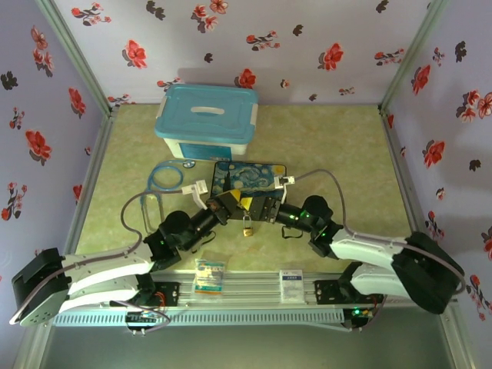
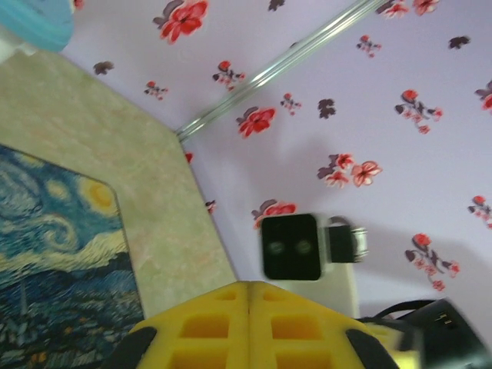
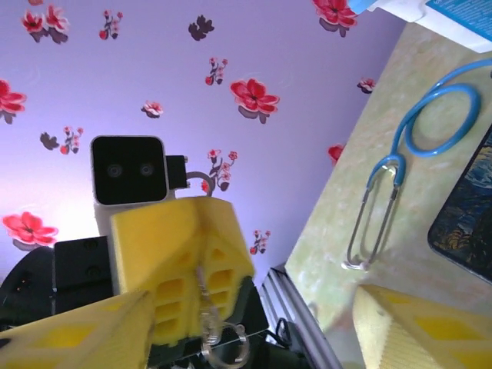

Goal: Unlock the padlock with the key

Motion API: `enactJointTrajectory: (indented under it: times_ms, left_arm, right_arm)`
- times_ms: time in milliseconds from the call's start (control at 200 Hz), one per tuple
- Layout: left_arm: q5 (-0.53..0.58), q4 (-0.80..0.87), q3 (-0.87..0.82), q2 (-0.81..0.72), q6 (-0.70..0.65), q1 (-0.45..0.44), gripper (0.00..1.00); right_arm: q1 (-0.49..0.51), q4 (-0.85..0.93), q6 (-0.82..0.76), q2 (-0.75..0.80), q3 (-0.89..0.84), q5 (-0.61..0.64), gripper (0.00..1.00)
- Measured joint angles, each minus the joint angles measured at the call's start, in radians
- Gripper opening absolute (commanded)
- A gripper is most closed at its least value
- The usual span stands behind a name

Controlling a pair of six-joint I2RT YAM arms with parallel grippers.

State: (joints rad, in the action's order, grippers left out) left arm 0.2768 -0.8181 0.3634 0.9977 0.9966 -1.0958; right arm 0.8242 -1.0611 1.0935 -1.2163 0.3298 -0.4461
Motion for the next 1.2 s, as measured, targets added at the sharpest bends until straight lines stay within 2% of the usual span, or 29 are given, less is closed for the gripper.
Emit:
enactJointTrajectory:
  times_ms: [150,390,685,830,960,1200]
  left_arm:
    - [0.005,-0.050,0.000,0.002,0.000,0.000,0.00]
    - [0.021,-0.088,-0.017,0.004,0.000,0.000,0.00]
    - [0.028,-0.126,-0.023,0.003,-0.013,0.000,0.00]
    - [0.031,-0.160,-0.023,0.008,-0.025,0.000,0.00]
    - [0.031,-0.203,-0.024,0.032,-0.036,0.000,0.00]
    - [0.038,-0.227,-0.026,0.053,-0.038,0.001,0.00]
  right_arm:
    - [0.000,-0.156,0.072,-0.085,-0.010,-0.019,0.57]
    - [0.000,-0.247,0.097,-0.078,-0.010,-0.034,0.53]
    - [0.012,-0.271,0.115,-0.097,0.011,-0.064,0.44]
    - [0.014,-0.277,0.116,-0.109,0.022,-0.065,0.34]
    - [0.021,-0.277,0.119,-0.124,0.053,-0.068,0.34]
    - [0.026,-0.281,0.118,-0.124,0.058,-0.071,0.26]
